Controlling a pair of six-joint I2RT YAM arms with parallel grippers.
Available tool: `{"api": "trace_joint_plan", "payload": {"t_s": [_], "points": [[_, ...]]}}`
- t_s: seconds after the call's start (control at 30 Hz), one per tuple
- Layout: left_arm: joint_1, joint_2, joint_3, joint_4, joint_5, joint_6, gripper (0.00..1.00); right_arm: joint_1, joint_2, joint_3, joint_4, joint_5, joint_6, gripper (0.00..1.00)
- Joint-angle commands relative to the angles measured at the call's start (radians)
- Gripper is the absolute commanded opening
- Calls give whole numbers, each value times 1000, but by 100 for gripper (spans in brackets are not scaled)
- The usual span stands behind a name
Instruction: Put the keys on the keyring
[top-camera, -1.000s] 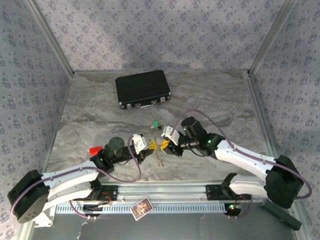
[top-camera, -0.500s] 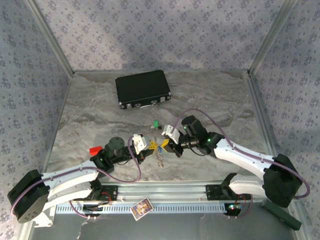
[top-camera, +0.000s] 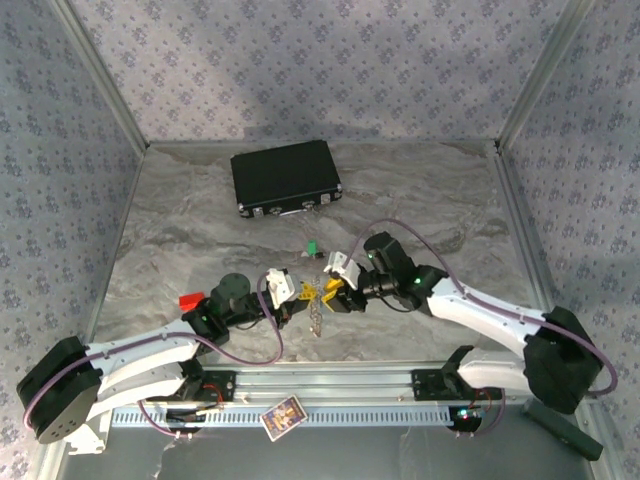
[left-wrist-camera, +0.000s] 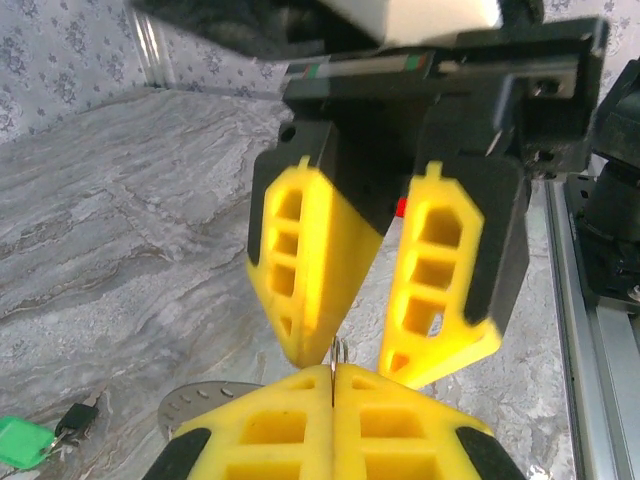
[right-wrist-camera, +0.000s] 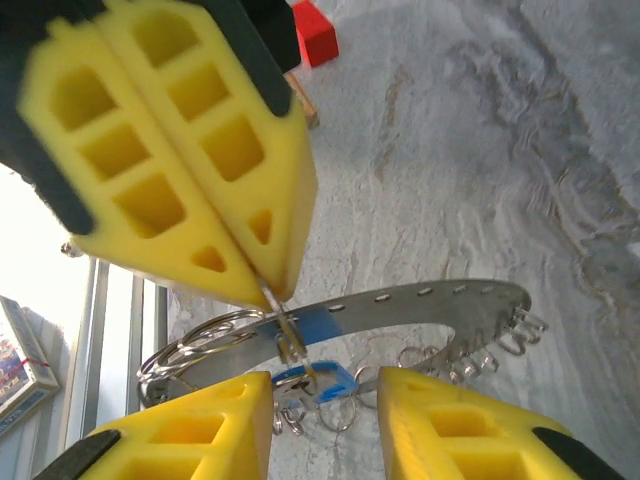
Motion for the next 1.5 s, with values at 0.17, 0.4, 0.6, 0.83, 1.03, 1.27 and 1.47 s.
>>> {"api": "trace_joint_plan", "payload": {"t_s": [0.17,0.4,0.6,0.83,1.03,1.27,1.47], "points": [[-8,15,26,102,41,-18,0,19,-51,-59,176,-11,-33,30],[-9,19,25,111,47,-19,0,25,-20,-52,176,-6,-29,20],[-8,13,29,97,27,-24,0,33,-15,-38,163,0,-40,0],[-8,-21,144,-285,-52,54,44,36,-19,100,-110,47,-180,0],[-9,0,233,-474,-12,163,32,46,14,220,-318,51,-287,0],[-8,19,261,-496,22,205,13,73,59,311,-412,74,-358,0],[-9,21,244,-440,41,193,0,76,48,293,-345,67,-319,13]]}}
